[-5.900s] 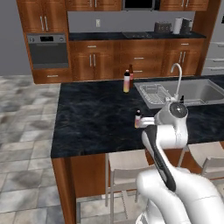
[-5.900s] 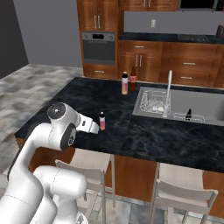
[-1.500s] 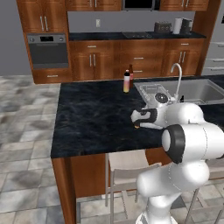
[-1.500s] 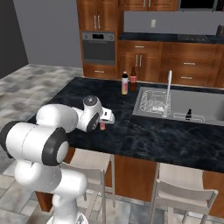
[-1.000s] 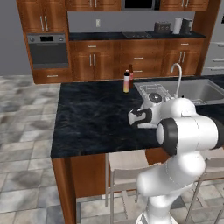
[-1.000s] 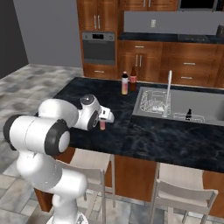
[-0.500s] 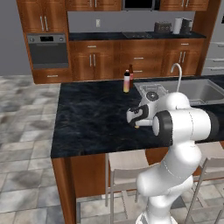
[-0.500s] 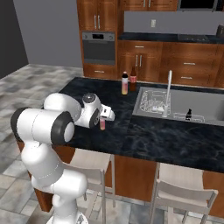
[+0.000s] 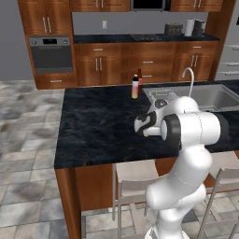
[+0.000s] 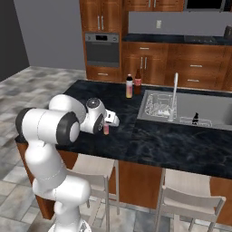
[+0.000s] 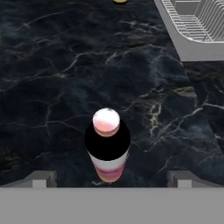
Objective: Place the large bottle from the dining counter next to the other large bottle outside the sink, and place the small bottle from the dining counter next to the other small bottle inside the sink.
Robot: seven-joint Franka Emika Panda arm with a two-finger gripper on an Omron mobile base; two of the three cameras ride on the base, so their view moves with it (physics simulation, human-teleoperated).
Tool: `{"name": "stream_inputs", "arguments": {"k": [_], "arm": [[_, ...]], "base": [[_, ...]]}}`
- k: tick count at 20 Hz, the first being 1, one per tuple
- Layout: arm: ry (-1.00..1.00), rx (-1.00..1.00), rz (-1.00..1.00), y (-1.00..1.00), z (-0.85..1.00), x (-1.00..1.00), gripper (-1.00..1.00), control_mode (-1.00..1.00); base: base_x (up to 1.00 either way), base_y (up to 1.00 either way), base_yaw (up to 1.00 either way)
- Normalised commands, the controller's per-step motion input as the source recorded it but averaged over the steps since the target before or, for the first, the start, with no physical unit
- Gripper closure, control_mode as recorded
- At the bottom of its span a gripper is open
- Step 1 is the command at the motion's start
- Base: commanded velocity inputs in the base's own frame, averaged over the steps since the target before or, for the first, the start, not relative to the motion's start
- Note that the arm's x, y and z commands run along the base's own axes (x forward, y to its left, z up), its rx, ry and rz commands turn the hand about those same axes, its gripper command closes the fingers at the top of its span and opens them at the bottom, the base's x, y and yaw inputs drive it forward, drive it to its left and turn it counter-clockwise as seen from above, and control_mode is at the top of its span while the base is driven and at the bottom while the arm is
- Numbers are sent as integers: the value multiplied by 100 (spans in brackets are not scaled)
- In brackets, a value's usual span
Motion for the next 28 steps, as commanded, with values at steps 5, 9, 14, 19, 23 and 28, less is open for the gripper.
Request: {"name": "stream_inputs", "arguments": {"k": [5,9,14,19,23,28], "arm": [[0,0,0,0,-1,20,-100,-100],[0,0,0,0,0,20,-100,-100],[0,0,0,0,-1,12,-100,-100],[0,0,0,0,-4,10,-100,-100],[0,0,0,0,-5,17,-100,-100],[0,0,0,0,-2,19,100,-100]], "base": [[0,0,0],[0,0,0],[0,0,0],[0,0,0],[0,0,0],[0,0,0]]}}
